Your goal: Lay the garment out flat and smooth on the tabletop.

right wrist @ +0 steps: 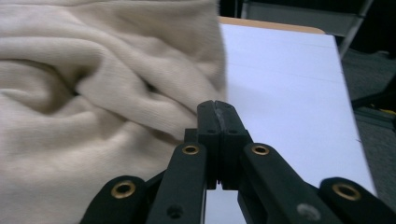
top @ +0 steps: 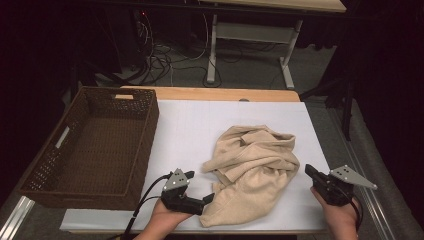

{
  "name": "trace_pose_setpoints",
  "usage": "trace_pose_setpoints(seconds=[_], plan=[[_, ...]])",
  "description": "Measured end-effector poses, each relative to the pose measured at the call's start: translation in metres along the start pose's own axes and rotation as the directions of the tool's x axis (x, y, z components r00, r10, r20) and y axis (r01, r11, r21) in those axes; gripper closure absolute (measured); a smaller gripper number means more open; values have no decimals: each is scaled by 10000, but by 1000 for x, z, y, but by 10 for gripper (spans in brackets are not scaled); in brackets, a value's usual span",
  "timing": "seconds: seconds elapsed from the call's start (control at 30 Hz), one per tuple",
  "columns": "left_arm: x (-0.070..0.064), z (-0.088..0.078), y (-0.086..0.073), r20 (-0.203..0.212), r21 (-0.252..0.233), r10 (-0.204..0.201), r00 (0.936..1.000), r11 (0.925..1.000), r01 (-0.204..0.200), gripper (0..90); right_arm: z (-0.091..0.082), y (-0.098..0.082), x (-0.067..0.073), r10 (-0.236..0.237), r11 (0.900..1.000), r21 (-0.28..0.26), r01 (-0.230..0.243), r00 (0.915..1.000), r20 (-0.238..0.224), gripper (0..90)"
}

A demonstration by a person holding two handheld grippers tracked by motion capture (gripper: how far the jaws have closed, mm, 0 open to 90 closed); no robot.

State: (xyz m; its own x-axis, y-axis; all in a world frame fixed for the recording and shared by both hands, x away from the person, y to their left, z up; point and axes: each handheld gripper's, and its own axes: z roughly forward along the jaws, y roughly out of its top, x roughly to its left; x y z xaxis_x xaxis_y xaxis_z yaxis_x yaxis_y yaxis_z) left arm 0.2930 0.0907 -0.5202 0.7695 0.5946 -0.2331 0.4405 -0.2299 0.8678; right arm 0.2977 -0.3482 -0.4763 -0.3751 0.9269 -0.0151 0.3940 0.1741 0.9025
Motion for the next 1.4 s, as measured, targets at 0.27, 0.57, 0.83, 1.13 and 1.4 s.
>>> trace_pose_setpoints(seconds=[0.27, 0.57, 0.83, 1.13, 1.4], plan=[[-2, -1, -1, 84, -66, 82, 9999, 9999, -81, 0, 15, 27, 55, -810, 9959, -514, 738, 9843, -1566, 614], [-2, -2, -2, 145, -72, 93, 9999, 9999, -92, 0, 66, 48, 127, -1785, 9806, 341, 1930, 9512, -2516, 223], [-1, -2, -1, 239, -53, 49, 9997, 10000, -48, 0, 85, 40, 117, -1427, 9810, 966, 1680, 9634, -2269, 812], [-1, -2, -1, 199, -37, 22, 9998, 10000, -21, 0, 46, 43, 89, -1322, 9912, -205, 1306, 9769, -1678, 820], [-1, -2, -1, 228, -5, 24, 9997, 10000, -24, 0, 4, 24, 32, -304, 9989, -363, 291, 9989, -358, 821]])
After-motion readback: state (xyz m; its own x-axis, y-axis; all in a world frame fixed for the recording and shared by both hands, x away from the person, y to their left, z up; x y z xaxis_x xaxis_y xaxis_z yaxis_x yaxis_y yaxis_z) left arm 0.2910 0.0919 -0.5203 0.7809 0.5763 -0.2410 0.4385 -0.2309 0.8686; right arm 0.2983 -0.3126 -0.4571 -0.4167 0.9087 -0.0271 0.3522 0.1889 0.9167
